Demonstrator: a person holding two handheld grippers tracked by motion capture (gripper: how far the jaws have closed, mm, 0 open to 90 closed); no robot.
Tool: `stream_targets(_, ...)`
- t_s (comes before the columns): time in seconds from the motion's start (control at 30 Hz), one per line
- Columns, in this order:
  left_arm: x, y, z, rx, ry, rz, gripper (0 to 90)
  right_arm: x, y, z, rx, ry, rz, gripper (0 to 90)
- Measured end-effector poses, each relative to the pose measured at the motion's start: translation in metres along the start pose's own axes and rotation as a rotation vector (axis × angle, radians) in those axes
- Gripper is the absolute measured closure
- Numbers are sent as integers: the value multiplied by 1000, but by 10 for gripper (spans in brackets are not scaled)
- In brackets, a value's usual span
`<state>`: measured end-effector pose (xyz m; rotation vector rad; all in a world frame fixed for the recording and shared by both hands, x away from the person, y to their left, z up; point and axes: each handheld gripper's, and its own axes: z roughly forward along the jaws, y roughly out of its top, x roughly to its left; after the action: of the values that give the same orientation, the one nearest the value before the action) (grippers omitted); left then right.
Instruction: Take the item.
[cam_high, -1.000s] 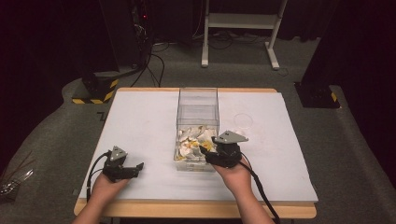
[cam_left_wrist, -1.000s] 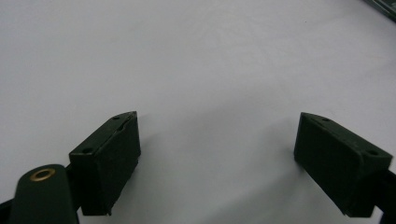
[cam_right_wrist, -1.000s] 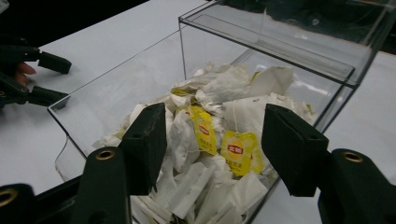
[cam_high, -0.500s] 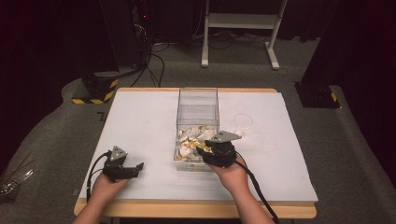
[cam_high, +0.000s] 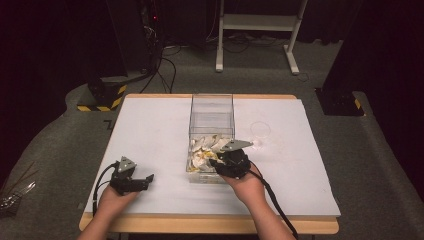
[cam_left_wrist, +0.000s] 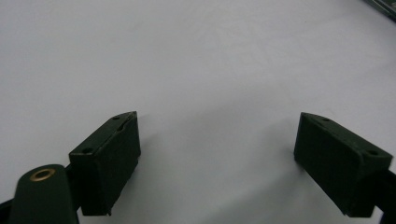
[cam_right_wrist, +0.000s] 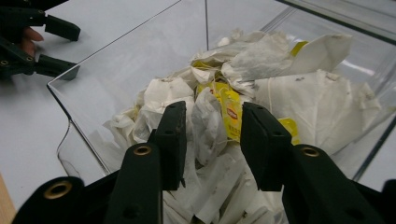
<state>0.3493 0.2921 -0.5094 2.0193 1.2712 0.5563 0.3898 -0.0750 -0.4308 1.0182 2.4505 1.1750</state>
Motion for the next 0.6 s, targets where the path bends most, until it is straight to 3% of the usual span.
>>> stream_targets(0.2, 0, 0, 0, 0, -1, -2, 148, -2, -1, 5, 31, 2, -5, 676)
stream_targets(0.27, 0, 0, 0, 0, -1, -2, 148, -2, -1, 5, 38, -4, -9, 735)
stream_targets(0.4, 0, 0, 0, 0, -1, -1, 148, -4, -2, 2, 24, 12, -4, 834)
stream_targets(0.6, 0, 0, 0, 0, 0, -1, 148, -5, -5, 1, 8, 18, 6, 864)
